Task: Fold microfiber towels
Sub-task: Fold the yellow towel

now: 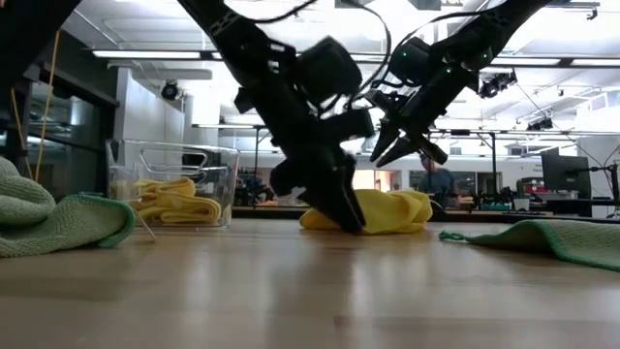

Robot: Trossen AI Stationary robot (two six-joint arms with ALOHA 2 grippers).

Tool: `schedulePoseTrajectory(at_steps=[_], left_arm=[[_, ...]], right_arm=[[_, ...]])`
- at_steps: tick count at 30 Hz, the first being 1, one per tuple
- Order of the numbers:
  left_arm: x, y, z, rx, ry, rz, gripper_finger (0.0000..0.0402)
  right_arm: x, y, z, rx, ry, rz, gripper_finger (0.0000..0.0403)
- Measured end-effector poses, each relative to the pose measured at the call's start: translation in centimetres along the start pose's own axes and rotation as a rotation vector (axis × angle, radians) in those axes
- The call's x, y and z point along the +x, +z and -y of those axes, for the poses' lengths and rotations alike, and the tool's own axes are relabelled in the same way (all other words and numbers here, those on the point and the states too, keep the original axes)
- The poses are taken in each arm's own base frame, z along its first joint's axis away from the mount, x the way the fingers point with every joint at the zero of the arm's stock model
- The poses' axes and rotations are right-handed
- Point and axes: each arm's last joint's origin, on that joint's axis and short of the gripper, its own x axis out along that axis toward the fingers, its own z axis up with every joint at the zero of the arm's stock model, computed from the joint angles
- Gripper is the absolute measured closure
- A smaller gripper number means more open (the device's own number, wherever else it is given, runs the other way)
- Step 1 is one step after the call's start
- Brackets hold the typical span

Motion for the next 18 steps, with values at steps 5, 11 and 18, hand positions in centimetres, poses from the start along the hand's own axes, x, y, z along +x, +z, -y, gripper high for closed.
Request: schedulePoseTrajectory(at_steps=[5, 11, 18], left_arm=[[0.57, -0.16, 0.05, -0.026, -0.008, 0.004, 0.0265], [0.86, -0.15, 0.03, -0.025, -0.005, 0.015, 0.0321], [1.06, -0.16, 0.09, -0.098, 0.005, 0.017, 0.0392]], right_arm=[[0.0, 0.0, 0.0, 0.019, 0.0, 0.0, 0.034], [0.0, 0.0, 0.0, 0.023, 0.0, 0.001, 0.034], [0.01, -0.01, 0.0, 0.024, 0.0, 0.0, 0.034]])
